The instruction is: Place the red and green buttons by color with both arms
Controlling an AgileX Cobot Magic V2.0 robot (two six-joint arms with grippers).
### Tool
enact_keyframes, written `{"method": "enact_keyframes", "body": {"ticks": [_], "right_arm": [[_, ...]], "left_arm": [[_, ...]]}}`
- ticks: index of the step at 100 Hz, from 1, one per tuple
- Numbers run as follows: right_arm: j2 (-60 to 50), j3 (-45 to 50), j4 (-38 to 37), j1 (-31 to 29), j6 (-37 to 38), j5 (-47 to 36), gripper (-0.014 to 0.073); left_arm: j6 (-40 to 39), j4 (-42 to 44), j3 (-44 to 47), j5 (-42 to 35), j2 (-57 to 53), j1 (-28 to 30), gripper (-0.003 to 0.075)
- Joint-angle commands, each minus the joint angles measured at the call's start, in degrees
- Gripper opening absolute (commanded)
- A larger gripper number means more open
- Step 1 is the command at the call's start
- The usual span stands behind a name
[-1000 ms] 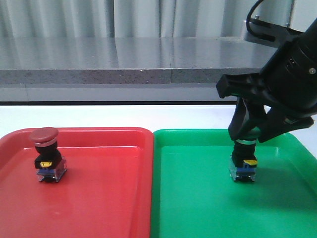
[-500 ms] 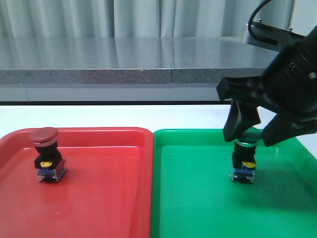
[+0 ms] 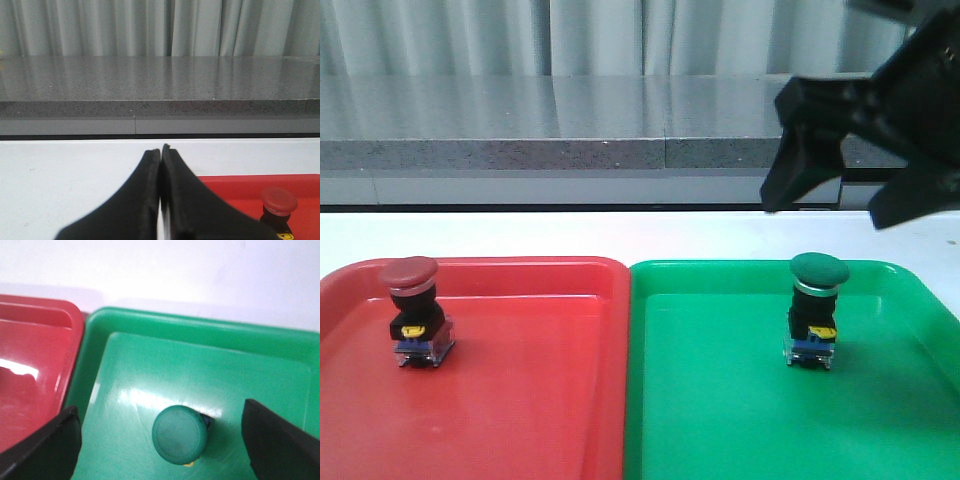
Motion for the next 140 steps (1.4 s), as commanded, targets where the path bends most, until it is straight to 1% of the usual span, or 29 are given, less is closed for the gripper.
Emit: {"method": "enact_keyframes", "body": {"ticks": [1,11,22,46,58,65,72,91,97,140], "right_arm": [[-6.84,-1.27,-2.93,-0.27,-0.62,-3.28,0.0644],[-13.71,-1.27,-7.52,-0.66,-0.62,-2.77,0.0644],[-20.09,-1.16,-10.49,-2.45,-0.62,-0.89,0.0644],[-31.66,-1.06,-16.05,-6.71,-0.62,8.42,0.0643],[-37.11,0.55,-17.84,-6.97,-0.62,10.0,0.063],[-40.42,2.5,-18.12,-6.97,-0.62,9.7,0.0563],[-43.61,4.75,-18.12,-6.97,-0.62,9.63,0.0447],[-50.08,9.44,-18.01,-6.97,-0.62,10.33,0.0036],[-51.08,9.89,-17.93,-6.97,-0.62,10.85,-0.0066],[-51.39,9.89,-17.81,-6.97,-0.57,11.87,-0.0069]], "left_arm": [[-0.42,0.02,2.44,-4.24,-1.74,0.13,-0.0019],[-0.42,0.02,2.44,-4.24,-1.74,0.13,-0.0019],[-0.42,0.02,2.44,-4.24,-1.74,0.13,-0.0019],[-0.42,0.02,2.44,-4.24,-1.74,0.13,-0.0019],[-0.42,0.02,2.44,-4.24,-1.74,0.13,-0.0019],[-0.42,0.02,2.44,-4.24,-1.74,0.13,-0.0019],[-0.42,0.02,2.44,-4.24,-1.74,0.13,-0.0019],[-0.42,0.02,2.44,-4.24,-1.74,0.13,-0.0019],[-0.42,0.02,2.44,-4.24,-1.74,0.13,-0.0019],[-0.42,0.02,2.44,-4.24,-1.74,0.13,-0.0019]]}}
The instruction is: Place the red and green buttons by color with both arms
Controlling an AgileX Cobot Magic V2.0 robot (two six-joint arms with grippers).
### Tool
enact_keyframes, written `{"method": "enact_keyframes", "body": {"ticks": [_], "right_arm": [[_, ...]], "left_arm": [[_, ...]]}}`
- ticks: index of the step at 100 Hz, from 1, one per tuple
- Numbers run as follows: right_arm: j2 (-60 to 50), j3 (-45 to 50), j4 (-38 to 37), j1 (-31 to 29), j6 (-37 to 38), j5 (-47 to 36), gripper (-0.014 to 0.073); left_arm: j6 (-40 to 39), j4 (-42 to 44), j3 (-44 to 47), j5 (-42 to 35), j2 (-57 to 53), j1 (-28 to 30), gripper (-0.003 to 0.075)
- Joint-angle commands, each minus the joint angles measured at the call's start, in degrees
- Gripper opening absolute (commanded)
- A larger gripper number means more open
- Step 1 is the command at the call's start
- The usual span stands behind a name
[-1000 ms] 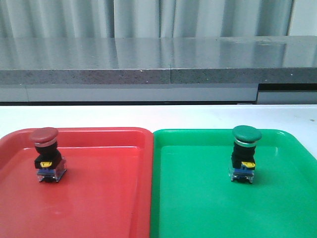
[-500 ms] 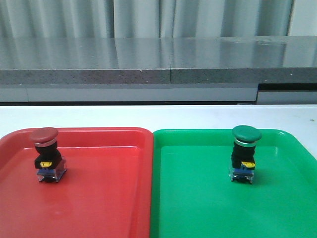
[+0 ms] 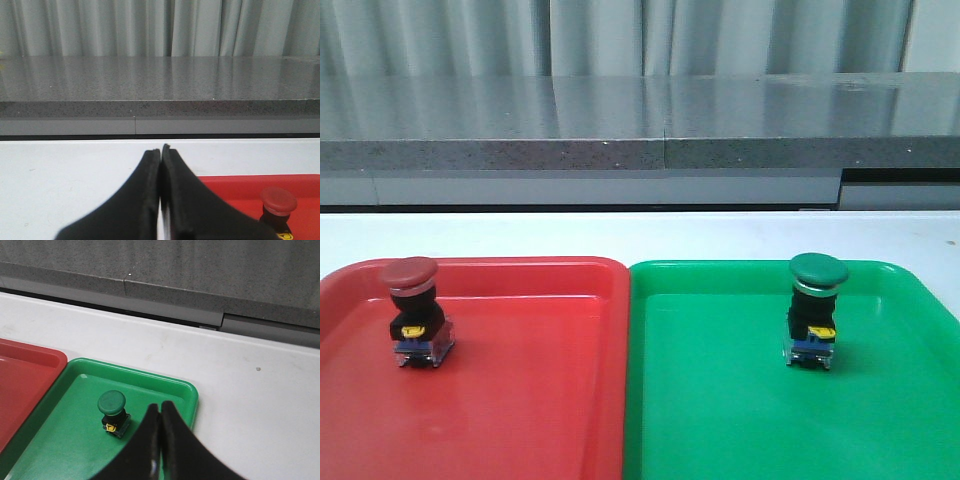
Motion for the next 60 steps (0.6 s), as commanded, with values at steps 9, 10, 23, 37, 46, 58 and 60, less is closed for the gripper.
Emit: {"method": "enact_keyframes", "body": {"ticks": [9,10,23,37,46,58,60], "right_arm": [[0.09,-1.47,-0.43,-0.47,-0.47,-3.88,-0.0069],[0.09,-1.47,-0.43,-0.47,-0.47,-3.88,-0.0069],[0.09,-1.47,-0.43,-0.47,-0.47,-3.88,-0.0069],[-1.03,-0.52,-2.52,-0.47,-0.47,-5.33,-0.0069],[-3.75,2.38,-2.8,-0.53,-0.47,-9.13,-0.0069],[-8.91,8.11,-2.75,-2.59,-0.47,-12.95,-0.0069],[-9.58,9.24,-2.58,-3.16,-0.47,-13.48,-0.0069]], "left_arm": [[-0.42,0.02,2.44,-4.24,-1.74,0.13,-0.0019],[-0.42,0.02,2.44,-4.24,-1.74,0.13,-0.0019],[-0.42,0.02,2.44,-4.24,-1.74,0.13,-0.0019],[-0.42,0.02,2.44,-4.24,-1.74,0.13,-0.0019],[-0.42,0.02,2.44,-4.24,-1.74,0.13,-0.0019],[-0.42,0.02,2.44,-4.24,-1.74,0.13,-0.0019],[-0.42,0.02,2.44,-4.24,-1.74,0.13,-0.0019]]}}
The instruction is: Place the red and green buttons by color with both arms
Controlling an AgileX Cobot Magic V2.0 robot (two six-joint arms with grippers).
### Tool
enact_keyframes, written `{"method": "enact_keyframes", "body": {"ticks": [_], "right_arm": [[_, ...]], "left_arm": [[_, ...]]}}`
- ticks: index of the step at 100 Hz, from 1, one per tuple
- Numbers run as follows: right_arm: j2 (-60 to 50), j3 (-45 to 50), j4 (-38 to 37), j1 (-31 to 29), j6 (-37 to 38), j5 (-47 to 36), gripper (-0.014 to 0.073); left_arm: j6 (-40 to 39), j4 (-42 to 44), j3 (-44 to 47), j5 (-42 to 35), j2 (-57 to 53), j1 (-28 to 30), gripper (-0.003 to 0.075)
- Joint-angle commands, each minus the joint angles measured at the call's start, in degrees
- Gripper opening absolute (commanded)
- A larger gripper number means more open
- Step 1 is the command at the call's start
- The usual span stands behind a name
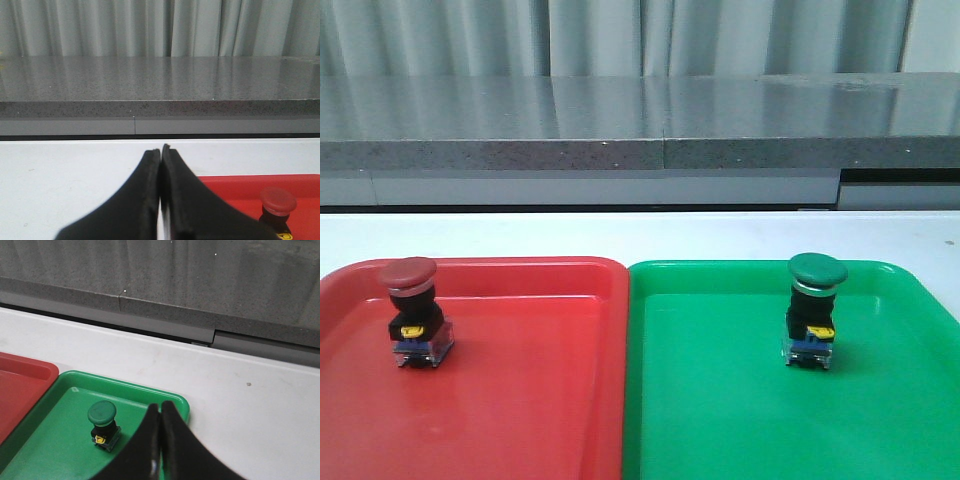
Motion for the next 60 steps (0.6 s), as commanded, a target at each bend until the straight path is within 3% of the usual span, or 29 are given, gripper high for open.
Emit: {"method": "enact_keyframes", "body": {"ticks": [1,29,60], "right_arm": [[-3.19,2.76,-0.63,-2.26,-0.47,-7.36,-0.0069],[-17.12,14.95,0.81,-11.51,-0.47,-13.07,-0.0069],[-18.69,24.26,2.14,-13.02,-0.47,-22.85,-0.0069]], "left_arm": [[-0.42,0.02,2.44,-4.24,-1.74,0.13,-0.0019],[-0.42,0.02,2.44,-4.24,-1.74,0.13,-0.0019],[-0.42,0.02,2.44,-4.24,-1.74,0.13,-0.0019]]}}
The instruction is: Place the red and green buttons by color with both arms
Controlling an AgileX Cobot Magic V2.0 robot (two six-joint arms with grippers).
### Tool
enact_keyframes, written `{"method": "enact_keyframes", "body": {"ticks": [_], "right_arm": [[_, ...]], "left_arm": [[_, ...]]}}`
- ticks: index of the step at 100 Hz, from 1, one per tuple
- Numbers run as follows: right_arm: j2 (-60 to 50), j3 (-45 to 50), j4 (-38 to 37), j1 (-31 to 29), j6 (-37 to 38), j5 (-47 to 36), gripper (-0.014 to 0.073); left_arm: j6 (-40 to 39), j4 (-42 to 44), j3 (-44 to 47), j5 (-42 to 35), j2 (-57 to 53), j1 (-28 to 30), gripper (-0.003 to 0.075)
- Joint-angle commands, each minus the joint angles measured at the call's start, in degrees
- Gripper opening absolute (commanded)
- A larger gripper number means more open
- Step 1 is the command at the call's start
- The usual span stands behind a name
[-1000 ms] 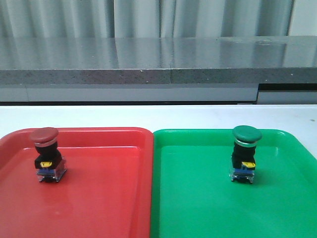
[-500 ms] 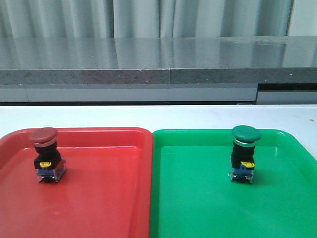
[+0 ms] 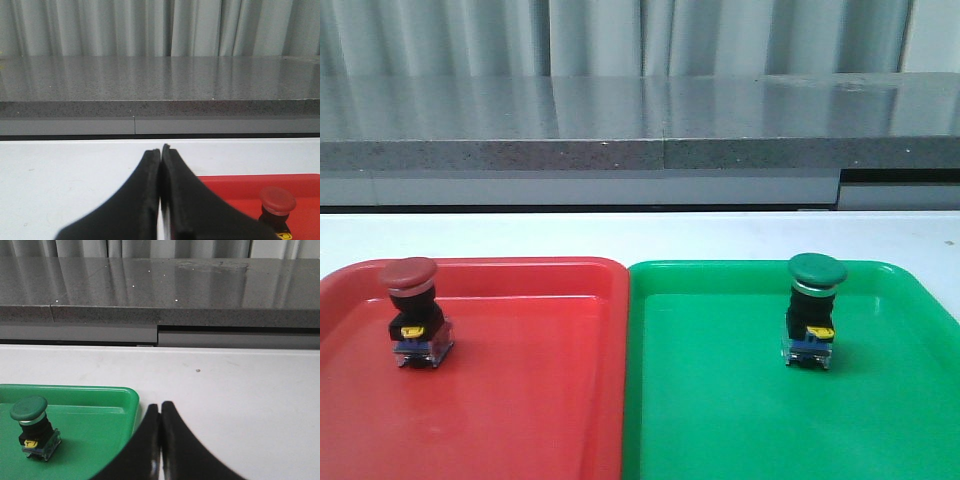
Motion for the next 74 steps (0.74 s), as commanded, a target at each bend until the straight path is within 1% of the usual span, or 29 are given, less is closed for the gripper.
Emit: {"method": "enact_keyframes", "body": {"ticks": [1,8,13,74], "right_arm": [[-1.04,0.48,0.28,-0.39,-0.47,-8.16,-0.0069],[-1.04,2.08,0.28,-0.39,-0.47,-9.1,-0.0069],[-1.04,2.01,0.28,-0.39,-0.47,-7.84,-0.0069],[-1.04,2.01,0.28,-0.39,-0.47,-7.84,-0.0069]], "left_arm": [[-0.42,0.02,2.44,-4.33,-1.74,0.13,-0.0019],[-0.42,0.02,2.44,-4.33,-1.74,0.13,-0.0019],[-0.42,0.02,2.44,-4.33,-1.74,0.13,-0.0019],[-0.42,0.02,2.44,-4.33,-1.74,0.13,-0.0019]]}}
